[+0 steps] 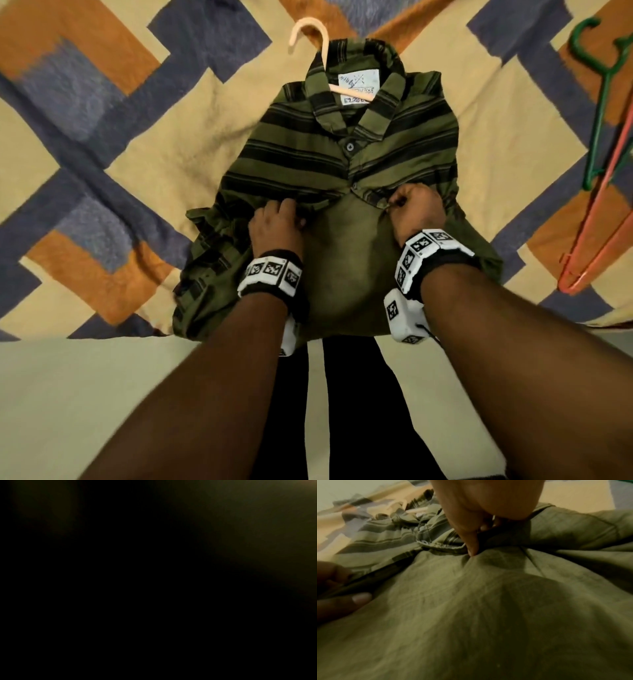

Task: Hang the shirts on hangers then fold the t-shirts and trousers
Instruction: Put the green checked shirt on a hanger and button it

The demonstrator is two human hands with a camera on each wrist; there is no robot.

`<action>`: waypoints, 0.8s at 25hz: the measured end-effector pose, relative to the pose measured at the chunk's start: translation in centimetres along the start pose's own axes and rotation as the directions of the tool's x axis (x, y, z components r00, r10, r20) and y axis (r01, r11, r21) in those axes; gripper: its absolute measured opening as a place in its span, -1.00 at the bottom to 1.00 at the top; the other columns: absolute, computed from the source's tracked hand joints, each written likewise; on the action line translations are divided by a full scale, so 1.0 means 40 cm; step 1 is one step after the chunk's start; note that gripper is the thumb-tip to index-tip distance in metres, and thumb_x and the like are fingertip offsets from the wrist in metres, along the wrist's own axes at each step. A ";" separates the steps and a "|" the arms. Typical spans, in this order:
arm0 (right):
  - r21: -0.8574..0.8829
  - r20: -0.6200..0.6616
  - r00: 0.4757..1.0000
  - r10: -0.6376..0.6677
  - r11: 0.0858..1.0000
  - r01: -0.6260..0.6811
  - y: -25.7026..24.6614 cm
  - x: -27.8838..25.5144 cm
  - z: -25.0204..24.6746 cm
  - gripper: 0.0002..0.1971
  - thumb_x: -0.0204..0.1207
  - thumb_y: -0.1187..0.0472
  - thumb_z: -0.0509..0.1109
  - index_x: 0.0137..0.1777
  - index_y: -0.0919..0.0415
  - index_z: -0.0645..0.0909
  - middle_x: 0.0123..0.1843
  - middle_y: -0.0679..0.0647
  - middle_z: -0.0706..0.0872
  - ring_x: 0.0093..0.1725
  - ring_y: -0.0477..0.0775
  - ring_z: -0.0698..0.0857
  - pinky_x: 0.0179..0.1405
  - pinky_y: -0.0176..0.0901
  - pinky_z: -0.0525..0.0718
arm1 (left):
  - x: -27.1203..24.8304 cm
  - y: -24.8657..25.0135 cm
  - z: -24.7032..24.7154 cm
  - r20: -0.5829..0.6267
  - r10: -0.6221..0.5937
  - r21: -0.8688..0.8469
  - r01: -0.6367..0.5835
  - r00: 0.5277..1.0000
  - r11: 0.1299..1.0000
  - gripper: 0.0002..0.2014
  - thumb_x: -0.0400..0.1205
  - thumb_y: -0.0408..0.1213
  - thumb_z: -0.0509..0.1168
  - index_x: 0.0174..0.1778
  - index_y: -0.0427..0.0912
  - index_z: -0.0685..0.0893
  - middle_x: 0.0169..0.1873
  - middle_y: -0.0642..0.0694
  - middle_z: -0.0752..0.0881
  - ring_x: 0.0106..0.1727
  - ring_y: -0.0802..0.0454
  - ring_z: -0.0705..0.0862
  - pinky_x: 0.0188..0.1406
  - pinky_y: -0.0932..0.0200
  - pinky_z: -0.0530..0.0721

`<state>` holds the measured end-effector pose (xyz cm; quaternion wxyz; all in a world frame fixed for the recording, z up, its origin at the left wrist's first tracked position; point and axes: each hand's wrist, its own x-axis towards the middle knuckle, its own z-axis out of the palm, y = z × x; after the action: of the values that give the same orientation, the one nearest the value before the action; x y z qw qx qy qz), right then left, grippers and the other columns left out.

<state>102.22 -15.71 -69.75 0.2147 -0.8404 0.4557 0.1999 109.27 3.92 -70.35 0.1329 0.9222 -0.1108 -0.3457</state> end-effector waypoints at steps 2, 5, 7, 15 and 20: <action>0.078 -0.023 1.000 0.009 0.997 -0.008 -0.013 -0.014 0.003 -0.91 0.43 0.27 0.42 -0.14 0.10 0.74 0.02 0.13 0.77 0.11 0.27 0.68 0.13 0.00 0.63 | 0.013 -0.041 -0.012 0.033 0.104 -0.037 -0.103 0.994 0.994 -0.62 0.63 -0.16 0.31 0.36 -0.18 0.57 0.29 -0.23 0.58 0.31 -0.26 0.48 0.27 -0.02 0.34; 0.194 -0.034 0.993 -0.115 0.974 0.119 -0.045 -0.099 0.031 -0.93 0.43 0.24 0.47 -0.14 0.11 0.77 -0.05 0.13 0.77 0.00 0.21 0.71 0.08 0.02 0.65 | 0.015 -0.060 -0.033 0.062 0.174 -0.103 -0.167 0.983 0.981 -0.57 0.63 -0.02 0.29 0.36 -0.15 0.60 0.29 -0.20 0.61 0.33 -0.23 0.49 0.28 0.03 0.33; 0.326 -0.002 0.987 -0.160 0.933 0.152 -0.062 -0.167 0.052 -0.90 0.46 0.24 0.49 -0.05 0.18 0.78 -0.05 0.13 0.74 -0.02 0.14 0.69 0.10 -0.03 0.64 | -0.006 -0.056 -0.040 0.045 0.175 -0.191 -0.163 0.984 0.968 -0.51 0.62 0.10 0.11 0.33 -0.11 0.64 0.26 -0.17 0.65 0.32 -0.22 0.51 0.29 0.01 0.36; 0.738 0.131 0.986 -0.099 0.674 -0.031 -0.031 -0.258 0.017 -0.75 0.50 0.37 0.46 -0.20 -0.04 0.64 -0.31 -0.10 0.54 -0.22 -0.12 0.55 -0.11 -0.37 0.58 | -0.071 -0.049 -0.001 -0.012 0.140 -0.338 -0.135 0.990 0.931 -0.79 0.55 -0.15 0.42 0.04 -0.13 0.78 0.05 -0.16 0.67 0.15 -0.19 0.61 0.22 -0.07 0.55; 0.651 0.194 0.941 -0.278 0.754 0.089 -0.029 -0.240 0.018 -0.74 0.53 0.32 0.45 -0.17 -0.13 0.61 -0.24 -0.15 0.63 -0.21 -0.25 0.58 -0.07 -0.44 0.56 | -0.046 -0.051 -0.005 0.043 0.105 -0.297 -0.087 0.994 0.951 -0.89 0.52 -0.16 0.44 -0.07 -0.05 0.76 0.00 -0.09 0.64 0.15 -0.16 0.60 0.21 -0.15 0.55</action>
<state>98.24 -8.22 -65.04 0.5653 -0.7230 0.3757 0.1286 108.27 6.42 -69.75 0.2821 0.8752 -0.1067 -0.3782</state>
